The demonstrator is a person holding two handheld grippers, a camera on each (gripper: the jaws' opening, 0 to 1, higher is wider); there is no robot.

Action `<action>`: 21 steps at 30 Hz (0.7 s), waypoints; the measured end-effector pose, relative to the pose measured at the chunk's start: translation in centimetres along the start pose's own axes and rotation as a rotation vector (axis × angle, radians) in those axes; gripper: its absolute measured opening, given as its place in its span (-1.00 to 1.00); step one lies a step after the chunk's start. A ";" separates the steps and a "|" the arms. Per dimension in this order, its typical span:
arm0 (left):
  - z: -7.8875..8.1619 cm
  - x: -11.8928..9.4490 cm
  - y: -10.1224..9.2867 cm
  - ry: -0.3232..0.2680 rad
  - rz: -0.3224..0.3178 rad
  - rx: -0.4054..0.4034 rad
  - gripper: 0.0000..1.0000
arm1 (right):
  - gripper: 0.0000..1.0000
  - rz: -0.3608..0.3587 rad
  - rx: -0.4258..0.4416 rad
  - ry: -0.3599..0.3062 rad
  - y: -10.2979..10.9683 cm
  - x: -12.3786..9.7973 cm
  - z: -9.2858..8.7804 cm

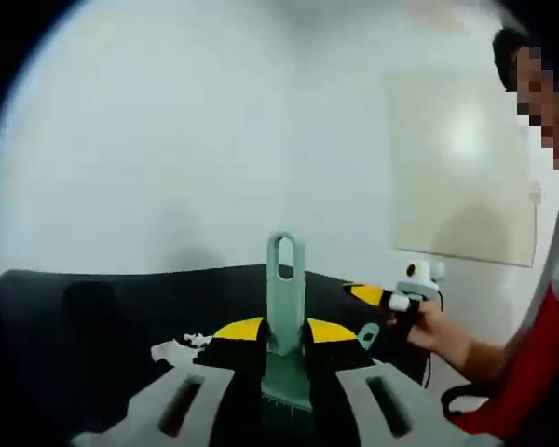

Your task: Pick up the broom and sweep the trash on the tabletop into the dustpan.

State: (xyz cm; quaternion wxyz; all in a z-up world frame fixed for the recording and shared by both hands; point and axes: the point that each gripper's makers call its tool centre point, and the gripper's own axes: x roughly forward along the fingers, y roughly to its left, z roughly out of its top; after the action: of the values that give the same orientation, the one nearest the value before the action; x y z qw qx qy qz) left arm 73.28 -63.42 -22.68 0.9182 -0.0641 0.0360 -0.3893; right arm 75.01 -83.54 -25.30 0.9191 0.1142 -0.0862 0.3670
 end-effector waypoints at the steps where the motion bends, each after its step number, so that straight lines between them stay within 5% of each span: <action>1: 0.1 0.1 0.1 -0.010 0.021 -0.007 -0.71 | -0.58 0.001 -0.001 0.002 0.0 0.0 0.0; 7: 0.1 0.7 -0.5 -0.017 0.031 0.013 -0.72 | -0.58 0.010 -0.007 0.012 0.1 0.1 -0.2; 11: 0.5 0.6 0.2 -0.028 0.128 0.083 -0.72 | -0.58 0.013 -0.015 0.011 0.4 0.1 -0.2; 21: 0.8 -0.6 1.3 -0.005 0.235 0.208 -0.89 | -0.58 0.020 -0.014 0.009 0.7 0.1 -0.1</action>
State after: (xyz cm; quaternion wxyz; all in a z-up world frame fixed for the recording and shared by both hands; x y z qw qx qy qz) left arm 73.90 -62.06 -22.08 0.9592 0.0352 0.0005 -0.2805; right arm 74.62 -82.92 -25.27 0.9165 0.1052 -0.0856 0.3762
